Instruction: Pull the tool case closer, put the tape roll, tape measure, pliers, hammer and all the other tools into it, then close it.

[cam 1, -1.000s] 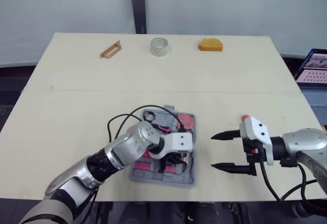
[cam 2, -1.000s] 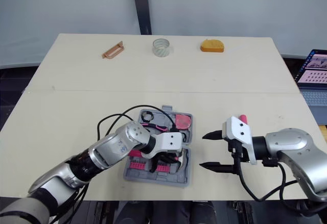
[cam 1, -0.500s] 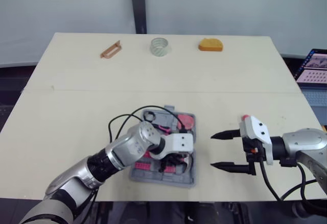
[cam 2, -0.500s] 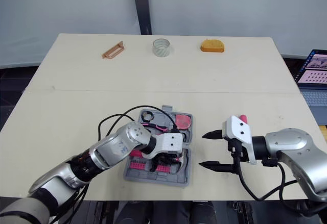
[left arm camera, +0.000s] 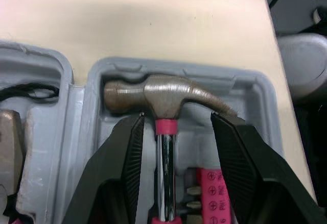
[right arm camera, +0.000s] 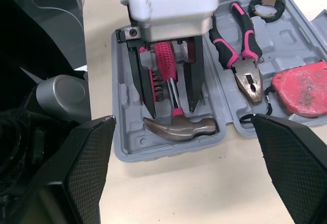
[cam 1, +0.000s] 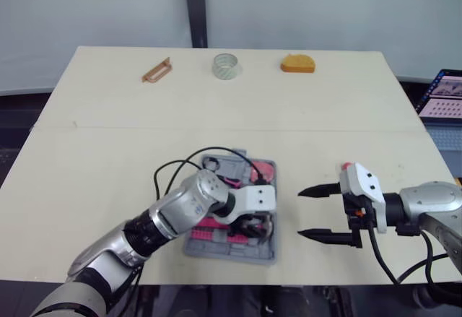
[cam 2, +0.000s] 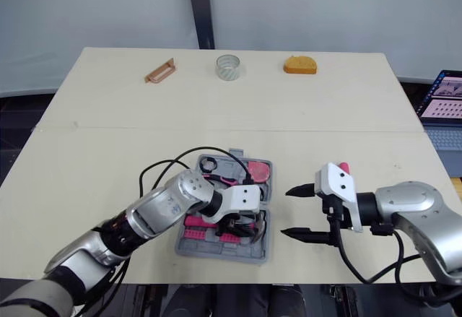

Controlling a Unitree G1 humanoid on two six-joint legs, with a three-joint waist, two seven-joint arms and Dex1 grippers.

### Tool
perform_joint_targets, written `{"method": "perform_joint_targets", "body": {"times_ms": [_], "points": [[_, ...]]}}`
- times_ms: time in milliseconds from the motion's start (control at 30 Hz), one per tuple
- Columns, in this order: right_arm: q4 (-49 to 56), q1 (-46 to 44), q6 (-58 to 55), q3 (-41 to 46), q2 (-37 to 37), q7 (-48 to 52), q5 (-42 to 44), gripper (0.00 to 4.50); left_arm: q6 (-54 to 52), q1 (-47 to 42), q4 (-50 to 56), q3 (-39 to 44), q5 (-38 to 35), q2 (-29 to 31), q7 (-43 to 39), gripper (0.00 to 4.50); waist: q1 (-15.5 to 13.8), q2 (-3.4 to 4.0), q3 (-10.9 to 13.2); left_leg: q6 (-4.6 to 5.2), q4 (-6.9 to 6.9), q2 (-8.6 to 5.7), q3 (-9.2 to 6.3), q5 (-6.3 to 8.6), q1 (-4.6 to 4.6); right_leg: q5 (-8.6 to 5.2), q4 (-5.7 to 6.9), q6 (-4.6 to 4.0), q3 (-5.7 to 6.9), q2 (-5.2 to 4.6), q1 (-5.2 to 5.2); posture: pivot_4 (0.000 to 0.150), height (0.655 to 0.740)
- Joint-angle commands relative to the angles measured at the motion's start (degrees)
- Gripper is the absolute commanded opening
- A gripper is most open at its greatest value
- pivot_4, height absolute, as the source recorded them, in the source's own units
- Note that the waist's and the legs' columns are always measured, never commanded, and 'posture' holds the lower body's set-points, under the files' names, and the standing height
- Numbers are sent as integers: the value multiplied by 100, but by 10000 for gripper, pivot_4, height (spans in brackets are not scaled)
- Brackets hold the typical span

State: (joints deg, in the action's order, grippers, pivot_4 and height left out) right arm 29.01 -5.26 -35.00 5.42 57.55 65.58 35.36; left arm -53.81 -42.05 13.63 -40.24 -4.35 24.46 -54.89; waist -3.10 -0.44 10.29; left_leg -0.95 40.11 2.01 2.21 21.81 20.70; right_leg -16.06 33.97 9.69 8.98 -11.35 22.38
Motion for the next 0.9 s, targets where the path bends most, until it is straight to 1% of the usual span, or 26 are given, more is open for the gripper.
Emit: {"method": "perform_joint_targets", "body": {"times_ms": [33, 133, 200, 267, 333, 400, 433, 500, 567, 600, 700, 900], "points": [[132, -42, 17, 246, 69, 51, 148, 45000, -129, -259, 115, 765, -378, 16, -100, 22300, 8, 0, 0, 0, 0, 0, 0, 0, 0, 0, 0, 0, 0, 0, 0, 1500, 7400], [110, -58, 23, 242, 61, 50, 147, 45000, 219, -231, -102, 1265, -552, 224, -183, 22300, 19, 1, -1, 0, -1, 0, 0, 0, -1, 0, 0, 0, 0, 0, 1, 1500, 7400], [82, -86, 32, 224, 50, 43, 137, 45000, 557, -43, -157, 1612, -780, 382, -384, 22300, 30, 1, -1, 0, -4, 0, 0, 0, -2, 0, 1, 0, 1, 0, 1, 1500, 7400], [38, -132, 42, 196, 37, 42, 124, 45000, 903, 252, -184, 1909, -1000, 585, -632, 22300, 47, 2, -1, 0, -5, 0, 0, 0, -2, 0, 1, 0, 1, 0, 2, 1500, 7400], [-13, -189, 61, 160, 19, 43, 98, 45000, 1435, 629, -273, 2072, -1031, 816, -814, 22300, 56, 2, -1, 0, -6, 0, 0, 0, -3, 0, 1, 0, 1, 0, 2, 1500, 7400], [-52, -250, 76, 127, -5, 29, 75, 45000, 1891, 955, -362, 2214, -1048, 925, -885, 22300, 62, 2, -1, 0, -6, 0, 0, 0, -3, 0, 0, 0, 1, 0, 3, 1500, 7400], [-64, -282, 76, 112, -19, 20, 72, 45000, 2089, 1132, -409, 2329, -1097, 910, -872, 19952, 54, 2, -1, 0, -5, 0, 0, 0, -3, 0, 0, 0, 1, 0, 2, 1500, 7400], [-80, -334, 71, 81, -45, 1, 68, 45000, 2395, 1447, -453, 2462, -1199, 922, -957, 13653, 19, 2, -1, 0, -1, 0, 0, 0, -2, 0, 0, 1, 0, -1, 1, 1500, 7400], [-87, -356, 68, 60, -71, -17, 59, 45000, 2569, 1778, -463, 2648, -1356, 840, -939, 3999, 8, 2, -1, 1, 0, 0, 0, 0, -2, 1, -1, 2, 1, -1, 0, 1500, 7400], [-95, -362, 69, 55, -80, -21, 52, 45000, 2644, 1905, -492, 2691, -1379, 823, -924, 456, 12, 2, -1, 1, 0, 0, -1, 1, -1, 2, -1, 2, 0, -1, -1, 1500, 7400], [-138, -391, 78, 47, -104, -20, 29, 45000, 2973, 2147, -675, 2604, -1125, 867, -865, 456, 19, 2, -1, 1, -1, 0, 0, 1, -2, 2, 0, 3, 1, -1, 0, 1500, 7400], [-192, -438, 97, 24, -126, 2, -5, 45000, 3332, 2279, -953, 2457, -882, 803, -825, 456, 25, 3, -2, 1, -1, 0, 1, 1, -3, 2, 0, 2, 1, -1, 0, 1500, 7400]]}}
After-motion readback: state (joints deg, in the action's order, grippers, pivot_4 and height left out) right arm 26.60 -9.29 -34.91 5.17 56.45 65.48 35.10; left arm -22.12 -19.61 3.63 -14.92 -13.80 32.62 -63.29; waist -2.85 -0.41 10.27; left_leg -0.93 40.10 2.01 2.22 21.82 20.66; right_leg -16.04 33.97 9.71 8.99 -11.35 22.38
